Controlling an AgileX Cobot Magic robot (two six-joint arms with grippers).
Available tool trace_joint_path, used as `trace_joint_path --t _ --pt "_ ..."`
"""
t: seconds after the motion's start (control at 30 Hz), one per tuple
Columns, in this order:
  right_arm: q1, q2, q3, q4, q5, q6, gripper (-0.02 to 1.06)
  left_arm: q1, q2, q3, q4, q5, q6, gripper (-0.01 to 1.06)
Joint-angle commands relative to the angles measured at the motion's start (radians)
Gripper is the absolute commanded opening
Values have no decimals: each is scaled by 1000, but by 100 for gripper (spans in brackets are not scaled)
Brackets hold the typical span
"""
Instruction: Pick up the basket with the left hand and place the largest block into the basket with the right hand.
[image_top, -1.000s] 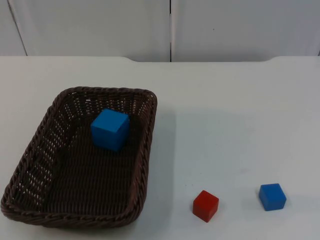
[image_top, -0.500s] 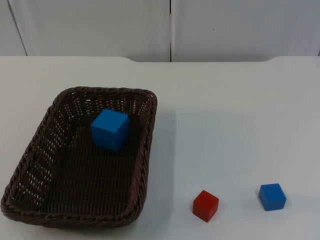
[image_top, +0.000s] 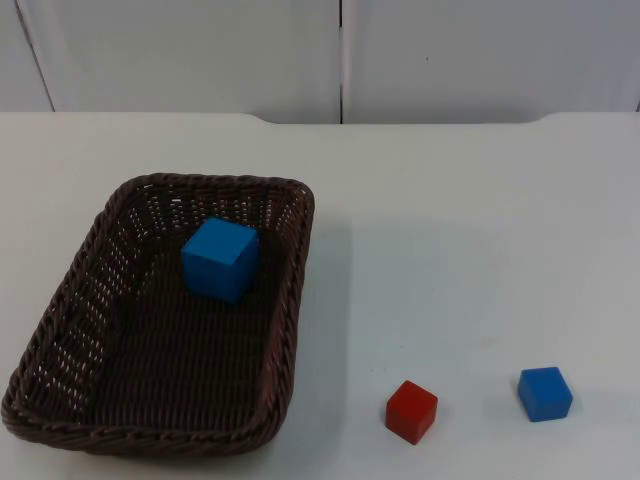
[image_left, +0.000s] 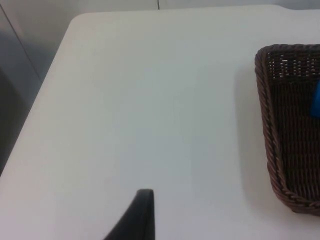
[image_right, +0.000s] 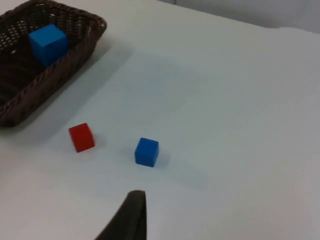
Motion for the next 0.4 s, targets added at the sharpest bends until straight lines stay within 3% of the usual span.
trace_joint_path --t 0.0,0.37 --pt "-52 -2 2 0 -13 -5 105 -4 -3 6 -4 -11 0 105" --pt "-253 -2 2 0 -13 -5 105 -4 -3 6 -4 -11 0 105"
